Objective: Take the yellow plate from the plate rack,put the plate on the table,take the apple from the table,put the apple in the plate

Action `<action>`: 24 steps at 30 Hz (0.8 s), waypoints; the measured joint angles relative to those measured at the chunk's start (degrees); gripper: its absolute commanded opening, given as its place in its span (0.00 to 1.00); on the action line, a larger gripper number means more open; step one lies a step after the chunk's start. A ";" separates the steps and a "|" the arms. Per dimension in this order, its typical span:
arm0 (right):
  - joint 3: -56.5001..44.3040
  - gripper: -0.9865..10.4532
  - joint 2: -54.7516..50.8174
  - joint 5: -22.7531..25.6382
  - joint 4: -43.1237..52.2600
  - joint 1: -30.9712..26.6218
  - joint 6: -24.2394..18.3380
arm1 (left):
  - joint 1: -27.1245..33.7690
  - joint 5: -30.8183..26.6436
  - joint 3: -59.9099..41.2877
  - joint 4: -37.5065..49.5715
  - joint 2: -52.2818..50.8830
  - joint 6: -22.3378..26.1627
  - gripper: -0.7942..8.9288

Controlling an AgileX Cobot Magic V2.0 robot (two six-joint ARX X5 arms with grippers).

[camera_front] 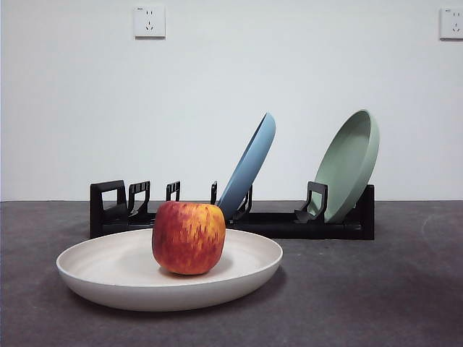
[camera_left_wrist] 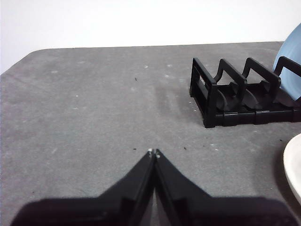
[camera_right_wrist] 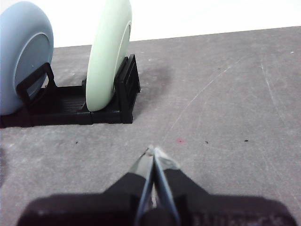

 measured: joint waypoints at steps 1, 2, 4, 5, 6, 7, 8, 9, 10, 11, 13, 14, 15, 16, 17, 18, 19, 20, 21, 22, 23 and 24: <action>0.00 0.07 0.00 0.00 0.00 0.00 0.00 | 0.00 0.00 0.00 0.00 0.00 0.00 0.08; 0.00 0.07 0.00 0.00 0.00 0.00 0.00 | 0.00 0.00 0.00 0.00 0.00 0.00 0.08; 0.00 0.07 0.00 0.00 0.00 0.00 0.00 | 0.00 0.00 0.00 0.00 0.00 0.00 0.08; 0.00 0.07 0.00 -0.02 0.00 0.00 0.00 | 0.00 0.00 0.00 0.00 0.00 0.00 0.08; 0.00 0.07 0.00 -0.02 0.00 0.00 0.00 | 0.00 0.00 0.00 0.00 0.00 0.00 0.08; 0.00 0.07 0.00 -0.02 0.00 0.00 0.00 | 0.00 0.00 0.00 0.00 0.00 0.00 0.08; 0.00 0.07 0.00 -0.02 0.00 0.00 0.00 | 0.00 0.00 0.00 0.00 0.00 0.02 0.08; 0.00 0.07 0.00 -0.02 0.00 0.00 0.00 | 0.00 0.00 0.00 0.00 0.00 0.00 0.08; 0.00 0.07 0.00 0.00 0.00 0.00 0.00 | 0.00 0.00 0.00 0.00 0.00 0.00 0.08; 0.00 0.07 0.00 0.00 0.00 0.00 0.00 | 0.00 0.00 0.00 0.00 0.00 0.00 0.08; 0.00 0.07 0.00 -0.02 0.00 0.00 0.00 | 0.02 0.00 0.00 0.00 0.00 0.00 0.08; 0.00 0.07 0.00 -0.02 0.00 0.00 0.00 | 0.00 0.00 0.00 0.02 0.00 0.00 0.08; 0.00 0.07 0.00 -0.02 0.00 0.00 0.00 | 0.00 0.00 0.00 0.00 0.00 0.00 0.08; 0.00 0.07 0.00 -0.02 0.00 0.00 0.00 | 0.02 0.00 0.00 0.00 0.00 0.00 0.08; 0.00 0.07 0.00 0.00 0.00 0.00 0.00 | 0.00 0.02 0.00 0.00 0.00 0.00 0.08; 0.00 0.07 0.00 -0.02 0.00 0.00 0.00 | 0.00 0.02 0.00 0.00 0.00 0.00 0.08; 0.00 0.07 0.00 -0.02 0.00 0.00 0.00 | 0.00 0.00 0.00 0.00 0.00 0.00 0.08; 0.00 0.07 0.00 0.00 0.00 0.00 0.00 | 0.00 0.00 0.00 0.00 0.00 0.00 0.08; 0.00 0.07 0.00 -0.02 0.00 0.00 0.00 | 0.00 0.00 0.00 0.00 0.00 0.00 0.08; 0.00 0.07 0.00 -0.02 0.00 0.00 0.00 | 0.00 0.00 0.00 0.00 0.00 0.00 0.08; 0.00 0.07 0.00 -0.02 0.00 0.00 0.00 | 0.00 0.00 0.00 0.00 0.00 0.00 0.08; 0.00 0.07 0.00 -0.02 0.00 0.00 0.00 | 0.00 0.00 0.00 0.00 0.00 0.00 0.08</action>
